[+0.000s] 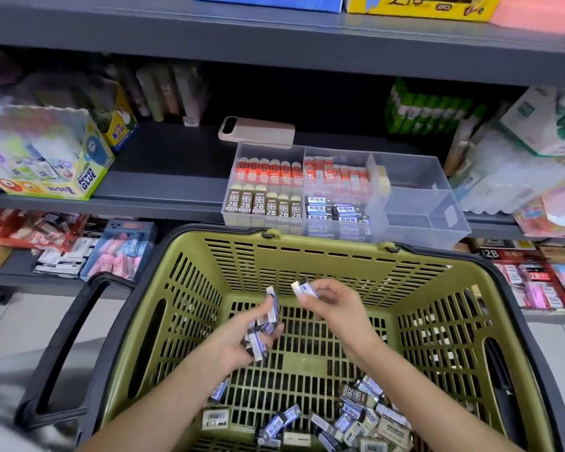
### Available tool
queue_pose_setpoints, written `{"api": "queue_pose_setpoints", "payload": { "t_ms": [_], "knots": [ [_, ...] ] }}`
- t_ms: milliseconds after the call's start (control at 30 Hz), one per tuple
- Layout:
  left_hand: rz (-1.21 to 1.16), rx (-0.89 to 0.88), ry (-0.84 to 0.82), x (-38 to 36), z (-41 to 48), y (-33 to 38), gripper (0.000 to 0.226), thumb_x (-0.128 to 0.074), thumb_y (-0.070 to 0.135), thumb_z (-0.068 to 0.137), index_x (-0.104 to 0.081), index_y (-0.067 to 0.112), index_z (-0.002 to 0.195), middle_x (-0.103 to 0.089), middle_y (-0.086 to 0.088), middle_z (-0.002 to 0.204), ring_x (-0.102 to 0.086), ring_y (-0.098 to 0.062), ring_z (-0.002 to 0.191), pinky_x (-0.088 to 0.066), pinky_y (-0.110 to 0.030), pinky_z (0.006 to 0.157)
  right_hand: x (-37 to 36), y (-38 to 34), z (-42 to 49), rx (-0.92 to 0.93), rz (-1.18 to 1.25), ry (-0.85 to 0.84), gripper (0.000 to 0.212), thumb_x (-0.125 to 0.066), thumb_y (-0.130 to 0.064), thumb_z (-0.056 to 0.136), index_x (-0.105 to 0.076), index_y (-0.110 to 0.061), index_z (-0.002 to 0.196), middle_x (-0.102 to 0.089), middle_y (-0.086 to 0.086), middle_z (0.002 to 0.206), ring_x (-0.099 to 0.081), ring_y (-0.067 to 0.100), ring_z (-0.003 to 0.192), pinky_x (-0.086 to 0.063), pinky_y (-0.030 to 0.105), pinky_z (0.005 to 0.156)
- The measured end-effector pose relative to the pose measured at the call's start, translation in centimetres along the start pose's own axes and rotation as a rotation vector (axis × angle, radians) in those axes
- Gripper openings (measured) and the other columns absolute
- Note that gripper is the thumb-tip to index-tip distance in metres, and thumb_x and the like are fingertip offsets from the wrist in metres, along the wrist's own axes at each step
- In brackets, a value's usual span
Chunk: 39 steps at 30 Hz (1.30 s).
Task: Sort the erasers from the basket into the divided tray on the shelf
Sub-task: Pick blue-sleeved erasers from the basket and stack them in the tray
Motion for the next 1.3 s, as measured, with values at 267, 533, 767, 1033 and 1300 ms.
{"api": "queue_pose_setpoints", "payload": {
  "t_ms": [267, 533, 767, 1033, 1300],
  "knots": [
    [-0.153, -0.140, -0.373, -6.5, -5.2, 2.1, 0.052, -0.095, 0.021, 0.039, -0.077, 0.006, 0.085, -0.072, -0.017, 0.099, -0.071, -0.032, 0.077, -0.038, -0.016, 0.030, 1.0, -6.5, -2.3, 0.075, -0.055, 0.117, 0.011, -0.076, -0.015, 0.076, -0.067, -0.008, 0.077, -0.069, 0.004, 0.066, -0.052, 0.016, 0.047, -0.040, 0.022, 0.043],
    [-0.103, -0.210, -0.477, -9.5, -7.7, 3.5, 0.067, -0.099, 0.025, 0.025, -0.077, 0.008, 0.087, -0.071, -0.015, 0.093, -0.071, -0.027, 0.076, -0.037, -0.014, 0.031, 0.5, -10.8, -3.1, 0.317, -0.555, 0.110, 0.021, -0.057, -0.029, 0.090, -0.070, -0.016, 0.081, -0.069, 0.011, 0.067, -0.058, 0.028, 0.060, -0.047, 0.039, 0.060],
    [-0.258, -0.154, -0.627, -11.5, -9.6, 6.1, 0.061, -0.097, 0.016, 0.036, -0.075, -0.001, 0.090, -0.069, -0.023, 0.098, -0.069, -0.029, 0.076, -0.041, -0.015, 0.033, 5.4, -16.1, -0.4, 0.376, -0.272, 0.273, 0.019, -0.075, -0.026, 0.075, -0.060, -0.019, 0.067, -0.055, -0.013, 0.056, -0.047, 0.001, 0.051, -0.037, 0.013, 0.050],
    [-0.465, -0.129, -0.684, -12.3, -9.6, 8.0, 0.062, -0.095, 0.011, 0.040, -0.071, -0.003, 0.096, -0.065, -0.025, 0.101, -0.067, -0.032, 0.074, -0.040, -0.016, 0.030, 7.3, -17.5, 5.6, 0.332, -0.562, 0.176, 0.019, -0.075, -0.010, 0.077, -0.056, -0.013, 0.080, -0.065, 0.008, 0.074, -0.064, 0.018, 0.059, -0.053, 0.027, 0.063],
    [-0.522, -0.128, -0.726, -12.1, -9.9, 9.9, 0.057, -0.094, 0.012, 0.043, -0.072, -0.005, 0.092, -0.065, -0.023, 0.097, -0.066, -0.028, 0.072, -0.038, -0.011, 0.033, 5.0, -18.2, 7.8, 0.655, -1.189, 0.016, 0.017, -0.078, -0.007, 0.069, -0.071, -0.007, 0.084, -0.062, 0.000, 0.079, -0.060, 0.022, 0.075, -0.044, 0.029, 0.071]
  ]
}}
Point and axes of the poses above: each hand's wrist, its own z-axis towards the middle knuckle, its own x-axis out of the back of the hand, y = z × x, the point moved 5 cm from there along z, towards the middle knuckle
